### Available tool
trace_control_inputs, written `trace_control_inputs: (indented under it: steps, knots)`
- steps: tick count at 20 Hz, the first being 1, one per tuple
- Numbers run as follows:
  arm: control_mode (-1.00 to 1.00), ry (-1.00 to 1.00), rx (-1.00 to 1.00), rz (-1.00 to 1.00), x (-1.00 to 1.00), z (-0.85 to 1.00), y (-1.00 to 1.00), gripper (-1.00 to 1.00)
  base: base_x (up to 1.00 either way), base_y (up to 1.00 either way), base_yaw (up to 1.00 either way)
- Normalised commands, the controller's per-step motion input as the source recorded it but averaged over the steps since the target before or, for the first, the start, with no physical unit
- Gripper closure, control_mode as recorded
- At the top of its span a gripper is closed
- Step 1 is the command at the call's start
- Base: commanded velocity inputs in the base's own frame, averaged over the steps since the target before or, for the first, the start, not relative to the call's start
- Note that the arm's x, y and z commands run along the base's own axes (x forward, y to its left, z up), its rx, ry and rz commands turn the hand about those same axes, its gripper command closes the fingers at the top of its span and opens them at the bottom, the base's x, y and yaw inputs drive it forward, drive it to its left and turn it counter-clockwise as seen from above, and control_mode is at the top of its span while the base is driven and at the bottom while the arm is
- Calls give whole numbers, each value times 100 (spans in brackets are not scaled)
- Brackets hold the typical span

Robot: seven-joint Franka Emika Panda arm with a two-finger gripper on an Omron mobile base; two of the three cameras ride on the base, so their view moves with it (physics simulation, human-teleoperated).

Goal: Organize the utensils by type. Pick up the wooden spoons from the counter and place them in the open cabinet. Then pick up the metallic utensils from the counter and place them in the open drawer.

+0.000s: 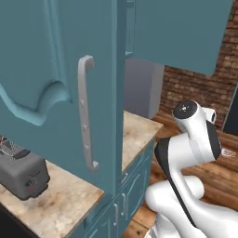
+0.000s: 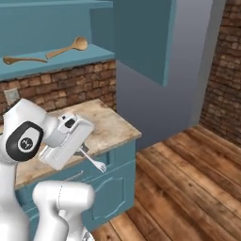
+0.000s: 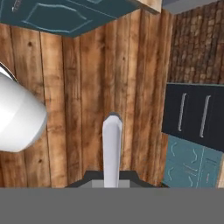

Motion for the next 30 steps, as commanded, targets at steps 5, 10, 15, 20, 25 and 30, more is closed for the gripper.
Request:
trace_control_inputs:
  steps: [5,10,15,20,25,30]
  knots:
    - [100,0,0,0,0,0,0,100,0,-3,-46]
    - [100,0,0,0,0,0,0,100,0,-4,-42]
    - [100,0,0,0,0,0,0,100,0,-1,-37]
    - [100,0,0,0,0,0,0,100,0,0,-33]
    - [100,0,0,0,0,0,0,100,1,0,-31]
    - [100,0,0,0,0,0,0,100,6,0,-42]
